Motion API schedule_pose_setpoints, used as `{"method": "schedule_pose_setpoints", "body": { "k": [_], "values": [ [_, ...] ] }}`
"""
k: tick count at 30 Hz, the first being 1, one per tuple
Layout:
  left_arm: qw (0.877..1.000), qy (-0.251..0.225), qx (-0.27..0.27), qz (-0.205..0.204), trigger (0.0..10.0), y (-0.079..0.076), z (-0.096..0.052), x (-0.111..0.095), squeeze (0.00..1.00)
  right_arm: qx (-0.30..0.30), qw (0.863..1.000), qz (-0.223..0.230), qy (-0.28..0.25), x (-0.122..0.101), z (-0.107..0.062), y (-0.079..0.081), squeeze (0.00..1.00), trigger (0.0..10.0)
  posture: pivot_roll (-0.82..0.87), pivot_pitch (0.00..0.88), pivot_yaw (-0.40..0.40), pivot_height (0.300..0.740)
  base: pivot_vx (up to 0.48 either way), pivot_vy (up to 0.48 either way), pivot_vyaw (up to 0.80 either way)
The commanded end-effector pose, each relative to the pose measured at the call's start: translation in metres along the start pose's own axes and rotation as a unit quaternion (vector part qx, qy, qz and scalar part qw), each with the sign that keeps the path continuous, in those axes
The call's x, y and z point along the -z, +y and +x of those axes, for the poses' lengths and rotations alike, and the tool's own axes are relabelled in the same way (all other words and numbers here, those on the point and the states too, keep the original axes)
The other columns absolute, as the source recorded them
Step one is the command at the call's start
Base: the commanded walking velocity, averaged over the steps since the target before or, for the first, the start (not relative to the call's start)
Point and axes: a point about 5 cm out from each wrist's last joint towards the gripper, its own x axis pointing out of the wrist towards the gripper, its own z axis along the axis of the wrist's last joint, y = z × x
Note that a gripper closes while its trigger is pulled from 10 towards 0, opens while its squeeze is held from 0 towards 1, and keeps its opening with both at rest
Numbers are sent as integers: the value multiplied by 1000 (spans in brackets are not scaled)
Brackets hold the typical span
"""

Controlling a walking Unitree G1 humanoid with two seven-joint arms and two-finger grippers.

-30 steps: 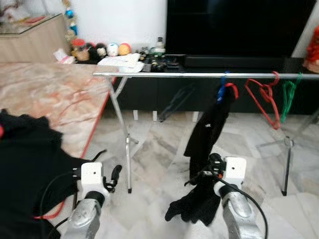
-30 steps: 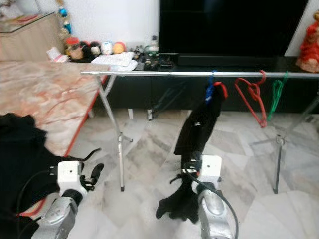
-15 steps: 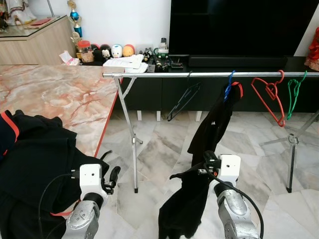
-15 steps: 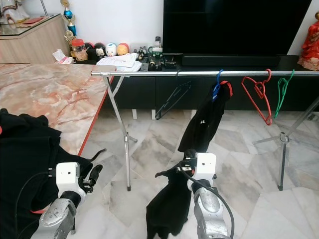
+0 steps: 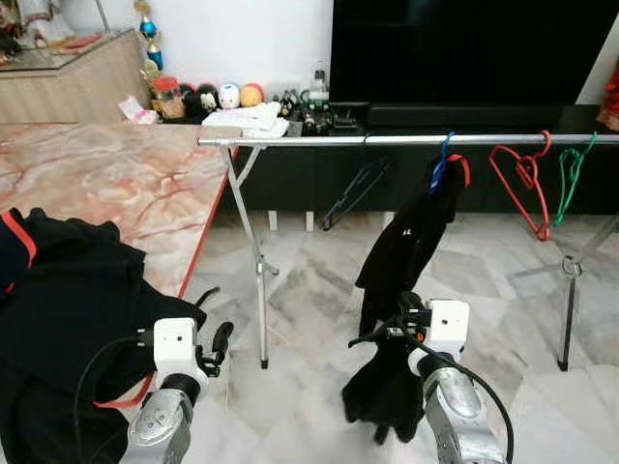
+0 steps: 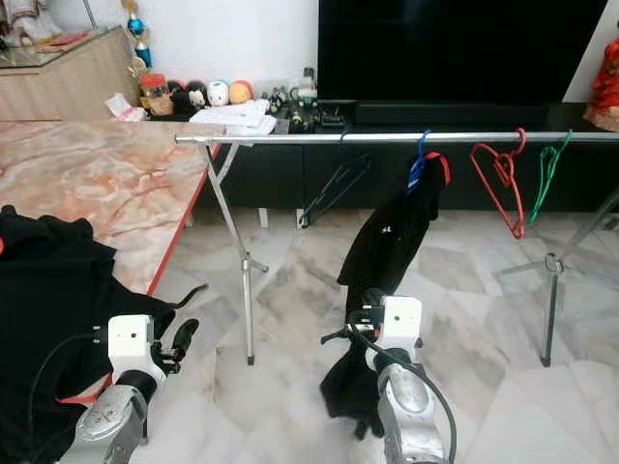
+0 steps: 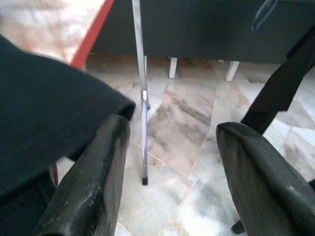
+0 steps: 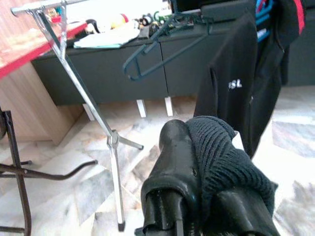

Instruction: Hang hanger

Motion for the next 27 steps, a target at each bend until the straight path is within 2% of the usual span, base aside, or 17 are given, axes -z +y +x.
{"method": "schedule_pose_setpoints", "body": {
  "k": [1,27],
  "values": [
    [1000,3,-2,0,10000,3,-1,1,0,-1,1000,1,-8,-4,3,1,0,10000,23,38,49,740,-296,0,0],
    [1000,2,-1,-3,10000,1,0,0,0,1,1000,1,-6,-4,3,1,0,10000,22,36,46,740,-296,0,0]
  ]
}}
